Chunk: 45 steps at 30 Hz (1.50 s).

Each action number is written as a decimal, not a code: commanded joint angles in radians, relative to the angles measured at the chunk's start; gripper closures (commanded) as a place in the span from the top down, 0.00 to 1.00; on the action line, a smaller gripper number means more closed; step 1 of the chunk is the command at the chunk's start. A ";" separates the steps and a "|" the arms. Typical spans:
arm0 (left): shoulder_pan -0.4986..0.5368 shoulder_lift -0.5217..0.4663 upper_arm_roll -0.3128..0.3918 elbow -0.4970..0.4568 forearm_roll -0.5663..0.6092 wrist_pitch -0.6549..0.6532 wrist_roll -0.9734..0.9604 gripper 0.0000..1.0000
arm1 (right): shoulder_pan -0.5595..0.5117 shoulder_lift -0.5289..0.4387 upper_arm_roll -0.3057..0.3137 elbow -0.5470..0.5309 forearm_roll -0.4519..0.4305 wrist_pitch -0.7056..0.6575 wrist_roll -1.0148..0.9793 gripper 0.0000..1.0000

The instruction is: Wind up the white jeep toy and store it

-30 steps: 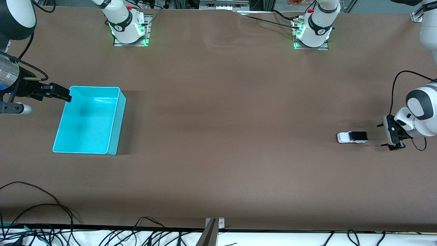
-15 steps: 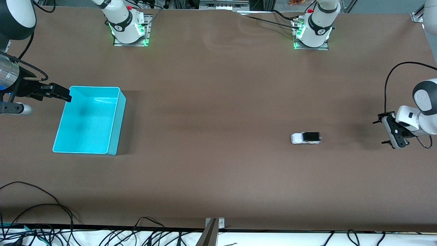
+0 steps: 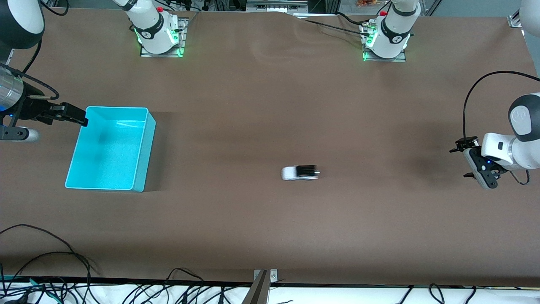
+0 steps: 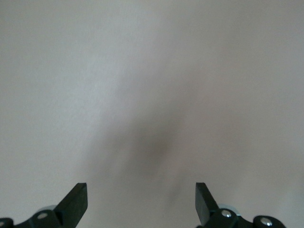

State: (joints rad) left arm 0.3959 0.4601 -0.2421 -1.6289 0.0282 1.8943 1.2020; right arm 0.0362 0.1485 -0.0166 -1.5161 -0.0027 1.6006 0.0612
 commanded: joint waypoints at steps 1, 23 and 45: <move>-0.060 -0.008 0.001 0.084 0.024 -0.116 -0.133 1.00 | 0.005 -0.023 -0.006 -0.009 0.004 0.009 -0.003 1.00; -0.304 -0.046 -0.002 0.241 0.065 -0.388 -0.562 1.00 | 0.007 -0.014 -0.005 -0.012 0.016 -0.004 -0.003 1.00; -0.396 -0.138 0.000 0.241 0.071 -0.471 -0.990 1.00 | 0.047 0.063 -0.003 -0.009 -0.030 0.002 -0.383 1.00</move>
State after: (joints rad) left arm 0.0074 0.3614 -0.2509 -1.3921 0.0753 1.4743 0.2675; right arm 0.0696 0.1863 -0.0147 -1.5204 -0.0174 1.5954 -0.1788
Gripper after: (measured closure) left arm 0.000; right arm 0.000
